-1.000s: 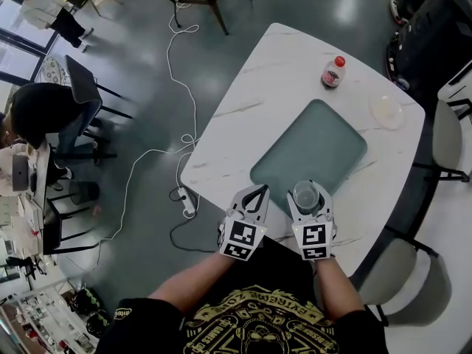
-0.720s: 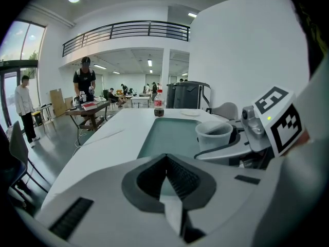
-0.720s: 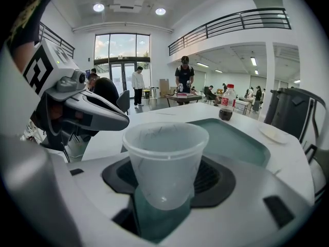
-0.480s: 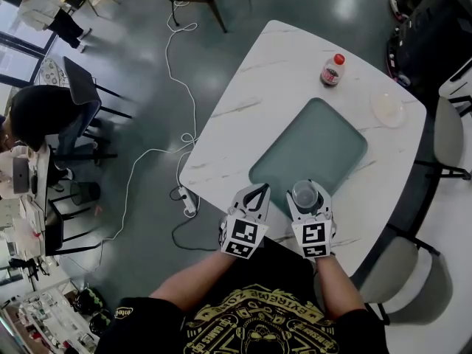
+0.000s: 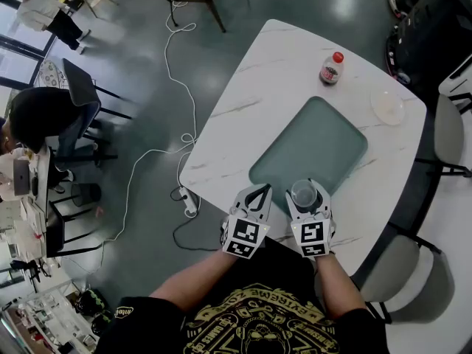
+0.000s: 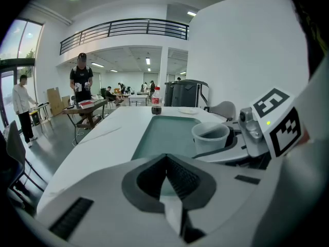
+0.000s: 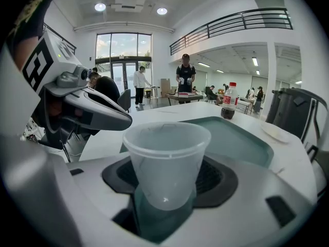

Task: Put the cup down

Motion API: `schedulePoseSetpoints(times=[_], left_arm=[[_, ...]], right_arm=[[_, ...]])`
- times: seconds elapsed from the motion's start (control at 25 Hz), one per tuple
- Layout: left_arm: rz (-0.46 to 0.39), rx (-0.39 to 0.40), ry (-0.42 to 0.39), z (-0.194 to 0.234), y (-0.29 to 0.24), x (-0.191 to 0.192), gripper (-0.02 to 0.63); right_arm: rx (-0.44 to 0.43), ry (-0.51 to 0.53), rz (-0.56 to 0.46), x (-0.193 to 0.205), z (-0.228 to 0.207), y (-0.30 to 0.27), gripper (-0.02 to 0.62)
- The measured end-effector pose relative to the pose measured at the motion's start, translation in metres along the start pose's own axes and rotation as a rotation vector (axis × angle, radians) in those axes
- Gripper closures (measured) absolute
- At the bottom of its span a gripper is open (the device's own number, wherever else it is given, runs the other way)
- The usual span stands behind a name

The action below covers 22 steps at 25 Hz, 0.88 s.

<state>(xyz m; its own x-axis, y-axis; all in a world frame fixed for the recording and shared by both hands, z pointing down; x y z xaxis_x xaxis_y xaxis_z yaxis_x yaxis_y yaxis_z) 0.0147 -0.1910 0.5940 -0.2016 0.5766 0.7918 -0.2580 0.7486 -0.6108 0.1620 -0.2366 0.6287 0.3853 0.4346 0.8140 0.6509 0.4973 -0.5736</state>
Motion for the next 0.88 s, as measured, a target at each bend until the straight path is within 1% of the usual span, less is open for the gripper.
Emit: schedulePoseSetpoints(times=[0.28, 0.68, 0.76, 0.88], left_arm=[[-0.005, 0.001, 0.004, 0.0002, 0.0020, 0.0005, 0.598], [-0.015, -0.002, 0.018, 0.0021, 0.0061, 0.0008, 0.598], [-0.019, 0.001, 0.017, 0.0015, 0.0065, 0.0000, 0.598], [-0.034, 0.007, 0.014, 0.0013, 0.0077, -0.0035, 0.598]], right_arm=[[-0.001, 0.017, 0.085, 0.0072, 0.0046, -0.0062, 0.330], [-0.011, 0.031, 0.136, 0.0051, 0.0074, -0.0046, 0.325], [-0.015, 0.025, 0.142, 0.0062, 0.0079, -0.0036, 0.305], [-0.013, 0.023, 0.151, 0.0094, 0.0094, -0.0017, 0.301]])
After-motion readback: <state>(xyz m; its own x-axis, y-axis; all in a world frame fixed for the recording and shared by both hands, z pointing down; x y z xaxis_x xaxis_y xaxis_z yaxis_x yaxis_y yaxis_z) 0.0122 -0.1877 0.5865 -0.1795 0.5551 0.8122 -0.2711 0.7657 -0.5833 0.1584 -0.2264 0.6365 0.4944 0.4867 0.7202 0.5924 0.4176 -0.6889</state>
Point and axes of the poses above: the fingertips, and each gripper's own axes: y backward along the fingers, z to its left, x out of its underside, the point moved 8 cm from there along y, backward along the fingers, and after that the axes turned 5 degrees about -y, right-handed, at the moved point
